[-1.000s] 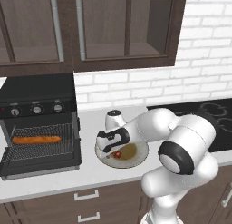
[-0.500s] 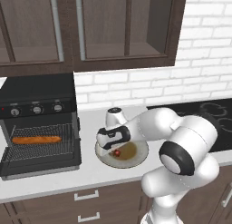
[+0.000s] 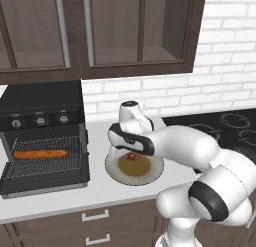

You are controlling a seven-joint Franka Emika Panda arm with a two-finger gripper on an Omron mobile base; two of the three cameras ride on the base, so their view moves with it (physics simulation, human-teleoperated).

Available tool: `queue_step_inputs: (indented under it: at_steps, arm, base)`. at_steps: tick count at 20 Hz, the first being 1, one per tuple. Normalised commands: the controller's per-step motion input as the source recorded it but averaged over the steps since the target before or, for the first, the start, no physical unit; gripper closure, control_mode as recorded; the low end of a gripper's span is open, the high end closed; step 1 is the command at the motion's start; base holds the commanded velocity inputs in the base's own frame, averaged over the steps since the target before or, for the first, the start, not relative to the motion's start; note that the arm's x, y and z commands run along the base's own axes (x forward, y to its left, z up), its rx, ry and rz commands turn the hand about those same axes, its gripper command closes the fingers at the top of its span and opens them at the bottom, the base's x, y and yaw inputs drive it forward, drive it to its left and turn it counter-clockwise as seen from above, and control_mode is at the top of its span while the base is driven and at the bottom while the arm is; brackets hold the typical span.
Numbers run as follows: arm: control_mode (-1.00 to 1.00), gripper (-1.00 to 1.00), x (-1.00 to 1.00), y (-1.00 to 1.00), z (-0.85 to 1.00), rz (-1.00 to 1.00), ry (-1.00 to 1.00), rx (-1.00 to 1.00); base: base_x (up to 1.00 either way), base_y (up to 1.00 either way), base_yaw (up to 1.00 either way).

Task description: Pick up the kebab skewer and baguette bread, and place them inside the toaster oven. Close the toaster oven door and start by setting the timer.

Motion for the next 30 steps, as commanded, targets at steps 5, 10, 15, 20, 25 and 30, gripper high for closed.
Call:
queue_step_inputs:
  at_steps: [5,10,15,20,25,30]
  arm:
    - [-1.0,1.0,-0.3,0.16,0.81,0.0,-0.01,-0.01]
    - [-1.0,1.0,-0.1,0.29,0.89,0.0,-0.09,0.0]
    - [-1.0,1.0,-0.07,0.52,0.47,0.15,-0.17,0.0]
    - [-1.0,1.0,-0.16,0.66,0.14,0.37,-0.12,0.0]
    - [-1.0,1.0,-0.1,0.8,0.12,0.3,-0.02,-0.01]
    - [-1.0,1.0,0.0,0.86,0.01,0.21,-0.05,0.0]
  base:
    - [0.0,0.0,0.0]
    - [0.0,0.0,0.0]
    - [0.0,0.0,0.0]
    - [0.0,0.0,0.0]
    - [0.0,0.0,0.0]
    - [0.0,0.0,0.0]
